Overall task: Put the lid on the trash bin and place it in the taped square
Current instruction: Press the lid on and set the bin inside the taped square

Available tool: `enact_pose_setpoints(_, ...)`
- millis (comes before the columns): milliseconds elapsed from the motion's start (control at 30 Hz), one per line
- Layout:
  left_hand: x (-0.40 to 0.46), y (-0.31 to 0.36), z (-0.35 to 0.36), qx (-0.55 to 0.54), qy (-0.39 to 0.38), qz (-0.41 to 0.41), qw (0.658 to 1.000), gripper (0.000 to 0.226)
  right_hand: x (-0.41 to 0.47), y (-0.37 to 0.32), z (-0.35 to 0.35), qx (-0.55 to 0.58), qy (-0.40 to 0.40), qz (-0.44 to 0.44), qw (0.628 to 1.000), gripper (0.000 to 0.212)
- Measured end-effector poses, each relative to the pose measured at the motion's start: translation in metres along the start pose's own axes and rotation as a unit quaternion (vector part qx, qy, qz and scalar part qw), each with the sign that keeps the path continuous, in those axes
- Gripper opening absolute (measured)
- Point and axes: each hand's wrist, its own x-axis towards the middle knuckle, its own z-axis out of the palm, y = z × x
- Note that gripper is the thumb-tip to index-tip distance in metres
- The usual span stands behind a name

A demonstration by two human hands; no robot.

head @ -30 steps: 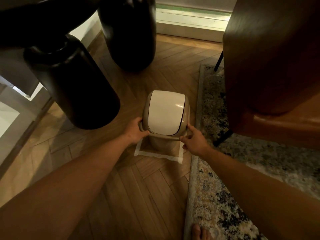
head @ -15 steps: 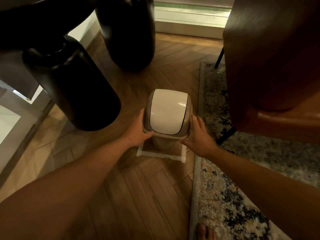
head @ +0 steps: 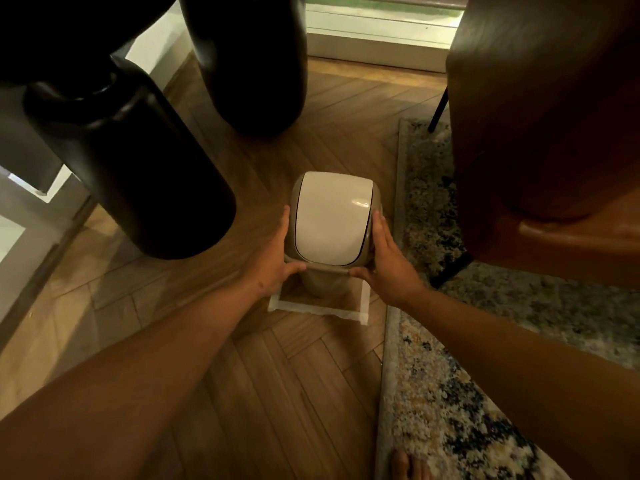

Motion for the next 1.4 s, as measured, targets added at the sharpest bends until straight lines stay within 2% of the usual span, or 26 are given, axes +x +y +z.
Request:
enact_pose_setpoints(233,0.011,0.007,-0.005,-0.013,-0.004,-0.035,0.999,0.128,0.011,0.0,0.001,0.023,0.004,0.004,1.0,0.131)
enact_pose_setpoints(367,0.018,0.008,-0.007,-0.027,0.0,-0.032,0.999,0.111,0.018,-0.002,-0.003,0.026,0.001,0.0,1.0,0.13)
enact_pose_setpoints(533,0.027,0.012,-0.009,-0.023,-0.005,-0.029,0.999,0.104,0.025,-0.003,-0.008,0.028,-0.006,-0.006,1.0,0.129)
enact_pose_setpoints(1400,0.042,0.012,-0.008,-0.044,0.01,-0.031,0.998,0.104,0.047,0.005,-0.013,0.046,-0.013,-0.021,0.999,0.129)
